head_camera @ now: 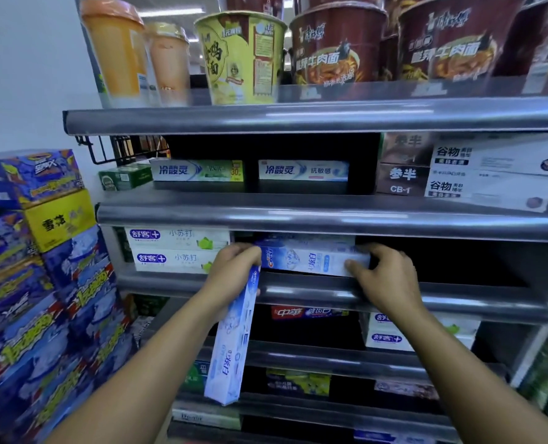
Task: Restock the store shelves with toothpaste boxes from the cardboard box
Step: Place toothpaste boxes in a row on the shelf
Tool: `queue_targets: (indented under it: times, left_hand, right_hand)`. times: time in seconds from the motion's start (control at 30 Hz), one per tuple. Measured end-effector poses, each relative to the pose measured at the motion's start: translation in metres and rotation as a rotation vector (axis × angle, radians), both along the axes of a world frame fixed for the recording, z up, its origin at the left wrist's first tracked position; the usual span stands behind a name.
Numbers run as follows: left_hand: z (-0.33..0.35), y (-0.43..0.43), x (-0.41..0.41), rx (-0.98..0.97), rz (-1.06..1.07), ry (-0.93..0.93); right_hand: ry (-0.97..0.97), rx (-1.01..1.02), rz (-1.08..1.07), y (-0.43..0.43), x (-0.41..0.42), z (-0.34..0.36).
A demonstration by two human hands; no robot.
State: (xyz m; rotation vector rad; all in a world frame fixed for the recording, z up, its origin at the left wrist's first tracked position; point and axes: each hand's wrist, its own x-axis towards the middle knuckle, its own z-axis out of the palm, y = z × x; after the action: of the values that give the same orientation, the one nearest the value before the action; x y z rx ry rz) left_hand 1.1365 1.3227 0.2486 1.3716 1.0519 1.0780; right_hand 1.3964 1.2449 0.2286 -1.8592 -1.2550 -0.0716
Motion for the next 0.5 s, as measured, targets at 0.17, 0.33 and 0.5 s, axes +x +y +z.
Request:
queue_targets:
  times: [0.17, 0.33, 0.5]
  left_hand:
    - [-0.006, 0.0, 0.0, 0.036, 0.001, 0.053]
    - [-0.008, -0.006, 0.001, 0.047, 0.033, 0.035]
    - [-0.016, -0.03, -0.003, 0.289, 0.093, 0.071]
  right_hand:
    - [-0.113, -0.049, -0.024, -0.002, -0.005, 0.0]
    - [-0.162, -0.04, -0.017, -0.006, -0.009, -0.002]
    - [-0.331, 0.161, -0.042, -0.023, -0.019, -0.005]
